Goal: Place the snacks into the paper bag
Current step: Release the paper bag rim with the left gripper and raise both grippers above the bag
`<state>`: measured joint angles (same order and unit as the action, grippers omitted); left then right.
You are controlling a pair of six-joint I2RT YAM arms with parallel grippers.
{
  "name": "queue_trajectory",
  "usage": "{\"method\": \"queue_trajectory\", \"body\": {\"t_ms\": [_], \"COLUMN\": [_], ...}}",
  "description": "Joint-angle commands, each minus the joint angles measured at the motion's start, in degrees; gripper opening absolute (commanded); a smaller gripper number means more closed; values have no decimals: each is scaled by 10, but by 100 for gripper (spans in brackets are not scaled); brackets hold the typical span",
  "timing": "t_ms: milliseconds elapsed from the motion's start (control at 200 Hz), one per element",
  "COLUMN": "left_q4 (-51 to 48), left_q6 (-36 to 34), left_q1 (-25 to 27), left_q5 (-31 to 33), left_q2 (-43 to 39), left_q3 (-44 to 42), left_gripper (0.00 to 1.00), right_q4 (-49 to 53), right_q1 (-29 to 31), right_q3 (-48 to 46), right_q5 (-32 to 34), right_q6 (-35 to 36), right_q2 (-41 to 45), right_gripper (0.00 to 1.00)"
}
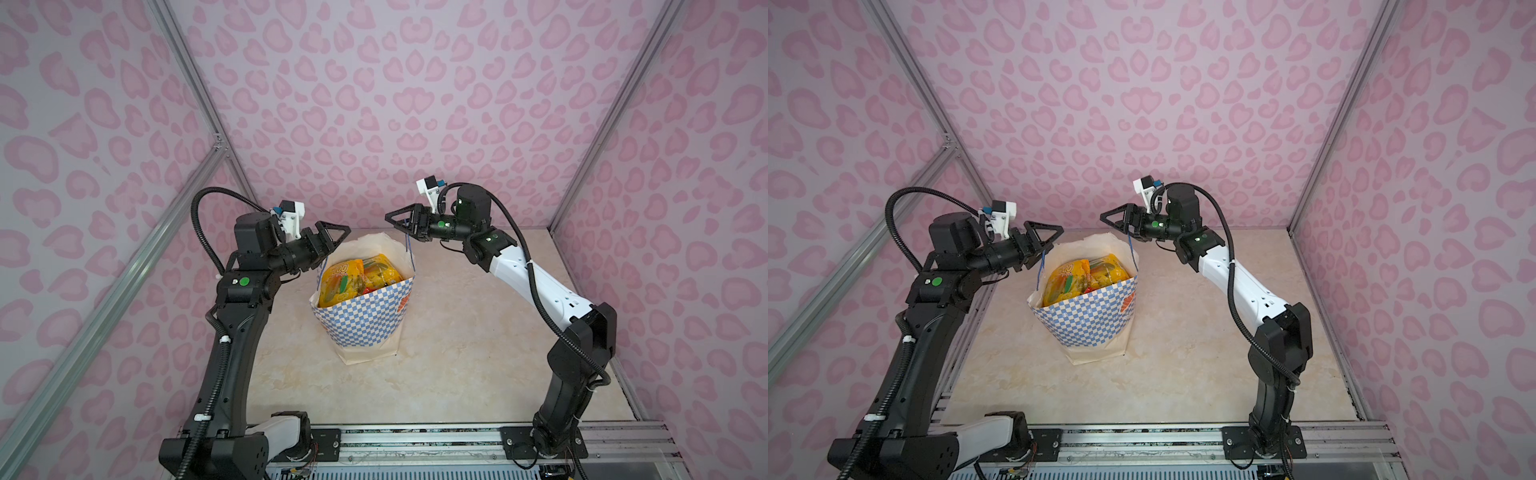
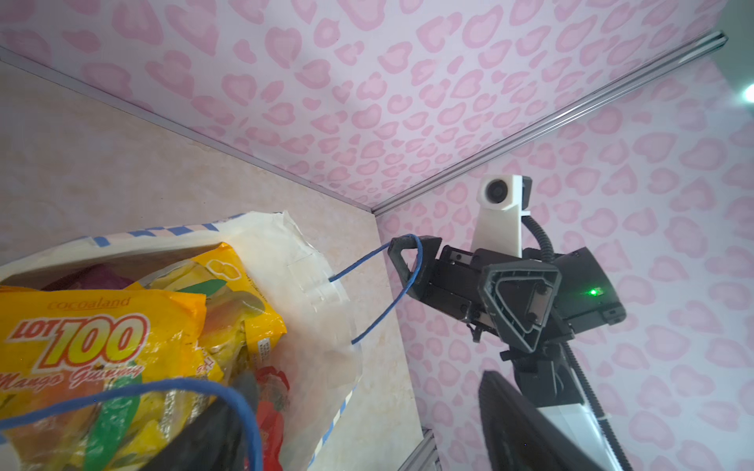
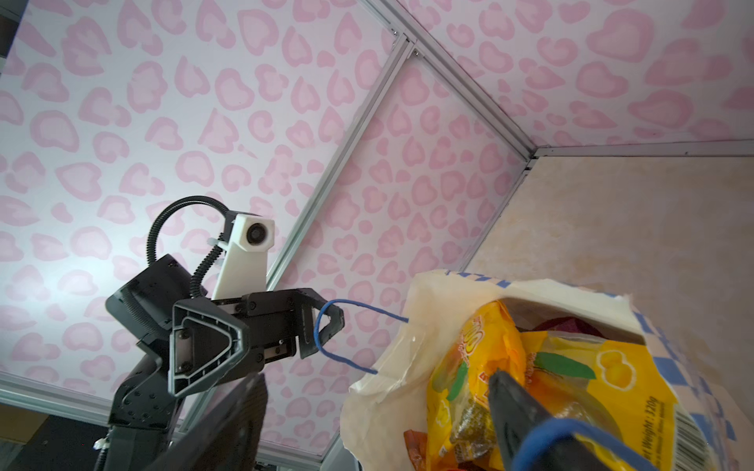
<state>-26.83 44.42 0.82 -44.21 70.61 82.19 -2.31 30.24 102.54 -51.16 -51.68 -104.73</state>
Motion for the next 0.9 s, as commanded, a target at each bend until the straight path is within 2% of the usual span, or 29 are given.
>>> {"method": "queue_trajectory", "body": {"t_ms": [0,125,280,610,895], "left_q4": [87,96,92,80,73], "left_q6": [43,56,58,63,55], "left_q1": [0,0,12,57,80], "left_q5": [-45,-44,-47,-30,-14], "left_q2": [7,39,63,129,145], "left_q3": [29,68,117,217,208], "left_gripper": [87,87,85,85,85], "right_q4": [-94,-75,11,28,42], "right_q1": [-3,-10,-12,-63,-82], "right_q3": [25,69,119,11,-62], "right_q5": [-19,-6,11,34,54], "right_q6": [-25,-27,19,35,52], "right_q2": [0,9,31,101,159], "right_gripper": [87,85,86,86,88]}}
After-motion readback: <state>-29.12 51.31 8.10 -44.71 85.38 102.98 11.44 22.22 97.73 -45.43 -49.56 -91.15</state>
